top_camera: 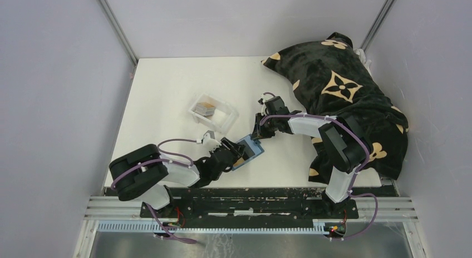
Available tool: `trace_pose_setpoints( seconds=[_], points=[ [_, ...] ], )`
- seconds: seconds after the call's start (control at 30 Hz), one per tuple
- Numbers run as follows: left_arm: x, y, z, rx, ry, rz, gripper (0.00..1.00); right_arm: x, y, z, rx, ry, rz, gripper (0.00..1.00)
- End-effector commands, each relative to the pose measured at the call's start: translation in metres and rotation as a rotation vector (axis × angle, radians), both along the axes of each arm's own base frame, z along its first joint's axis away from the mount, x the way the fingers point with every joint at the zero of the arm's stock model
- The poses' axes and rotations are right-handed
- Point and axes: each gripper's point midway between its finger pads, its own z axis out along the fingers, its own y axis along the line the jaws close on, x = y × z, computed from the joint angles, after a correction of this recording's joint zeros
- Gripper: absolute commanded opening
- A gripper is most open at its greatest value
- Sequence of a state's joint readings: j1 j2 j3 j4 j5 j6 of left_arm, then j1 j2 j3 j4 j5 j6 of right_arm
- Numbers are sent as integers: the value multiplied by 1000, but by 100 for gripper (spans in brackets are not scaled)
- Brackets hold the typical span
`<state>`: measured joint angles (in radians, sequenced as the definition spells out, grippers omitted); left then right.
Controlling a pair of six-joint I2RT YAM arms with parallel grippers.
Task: Put the credit cards into the card holder
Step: Insert the credit card into the card holder.
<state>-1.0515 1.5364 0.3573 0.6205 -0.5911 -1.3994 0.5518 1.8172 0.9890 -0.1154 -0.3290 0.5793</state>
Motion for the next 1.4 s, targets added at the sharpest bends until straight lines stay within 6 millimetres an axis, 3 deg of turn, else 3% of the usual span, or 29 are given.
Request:
trace_pose_setpoints(
  seconds=[0.0,0.3,0.5,0.63,0.8,1.37],
  points=[
    [-12,43,-32,258,29,1,62,-5,-6,-16,-44,22,-3,26],
    [-11,43,-25,270,12,-4,57,-6,-6,-16,-44,23,0,26],
    [-7,38,-14,225,-22,-2,36,-6,-5,-16,-44,23,2,26],
    [-5,36,-3,218,-54,-5,31,-6,-5,-17,-44,24,4,26],
    [-2,32,3,258,-79,-28,4,-6,-4,-16,-43,23,5,26],
    [-3,2,-11,443,-66,-196,3,-7,-4,-16,-39,23,6,26]
  ],
)
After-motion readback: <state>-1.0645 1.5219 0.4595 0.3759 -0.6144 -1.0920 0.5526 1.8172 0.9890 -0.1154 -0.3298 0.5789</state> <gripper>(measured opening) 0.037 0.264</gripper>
